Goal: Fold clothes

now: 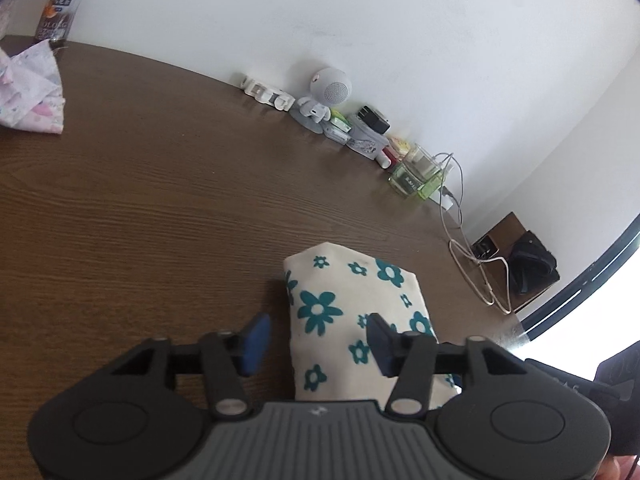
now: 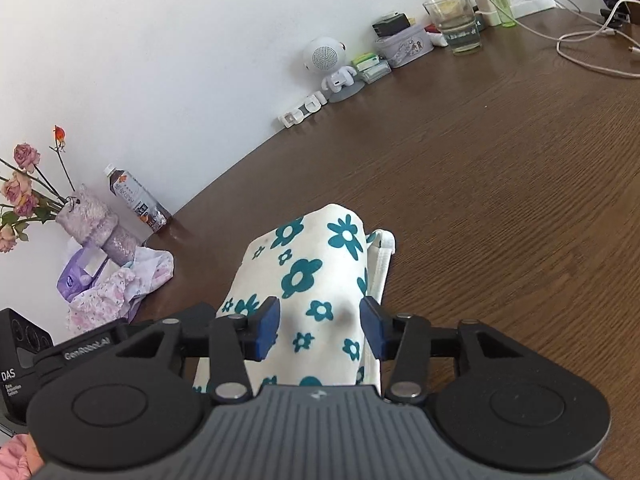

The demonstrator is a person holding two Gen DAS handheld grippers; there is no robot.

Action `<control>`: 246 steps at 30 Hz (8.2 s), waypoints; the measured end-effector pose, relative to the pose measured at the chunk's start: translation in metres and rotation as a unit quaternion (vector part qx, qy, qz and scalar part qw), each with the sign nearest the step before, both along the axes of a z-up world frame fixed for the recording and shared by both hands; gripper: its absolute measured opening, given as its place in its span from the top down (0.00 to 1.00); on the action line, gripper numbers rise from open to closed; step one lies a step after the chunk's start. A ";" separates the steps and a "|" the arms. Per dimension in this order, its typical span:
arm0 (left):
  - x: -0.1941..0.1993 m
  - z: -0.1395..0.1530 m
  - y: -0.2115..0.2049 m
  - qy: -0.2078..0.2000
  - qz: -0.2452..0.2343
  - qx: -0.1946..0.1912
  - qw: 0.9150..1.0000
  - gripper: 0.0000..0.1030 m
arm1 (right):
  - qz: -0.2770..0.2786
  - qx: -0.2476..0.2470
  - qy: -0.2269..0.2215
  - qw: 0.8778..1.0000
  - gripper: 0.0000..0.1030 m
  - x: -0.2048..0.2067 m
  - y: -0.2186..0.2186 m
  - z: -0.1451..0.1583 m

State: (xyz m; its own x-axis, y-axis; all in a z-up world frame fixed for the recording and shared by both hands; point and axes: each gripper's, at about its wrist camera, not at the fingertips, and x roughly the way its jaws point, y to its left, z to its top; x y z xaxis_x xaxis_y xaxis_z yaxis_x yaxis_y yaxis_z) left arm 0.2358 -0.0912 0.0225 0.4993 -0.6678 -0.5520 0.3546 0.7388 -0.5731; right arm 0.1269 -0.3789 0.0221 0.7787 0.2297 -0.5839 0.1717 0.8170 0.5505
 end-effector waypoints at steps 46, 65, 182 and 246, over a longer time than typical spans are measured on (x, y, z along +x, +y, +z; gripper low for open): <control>0.057 -0.001 -0.033 0.016 0.013 -0.010 1.000 0.86 | -0.045 -0.003 0.008 0.999 0.79 0.061 -0.017 -0.015; 0.015 0.016 -0.054 -0.056 -0.072 0.033 0.995 0.91 | 0.069 -0.110 -0.036 0.991 0.79 0.006 0.045 0.022; -0.040 0.003 -0.002 -0.066 -0.056 0.044 0.995 0.65 | -0.008 -0.020 -0.050 0.999 0.69 -0.050 0.016 -0.011; 0.018 -0.011 -0.028 -0.016 0.058 0.000 0.998 0.58 | -0.013 -0.019 -0.047 0.999 0.65 0.038 -0.019 -0.010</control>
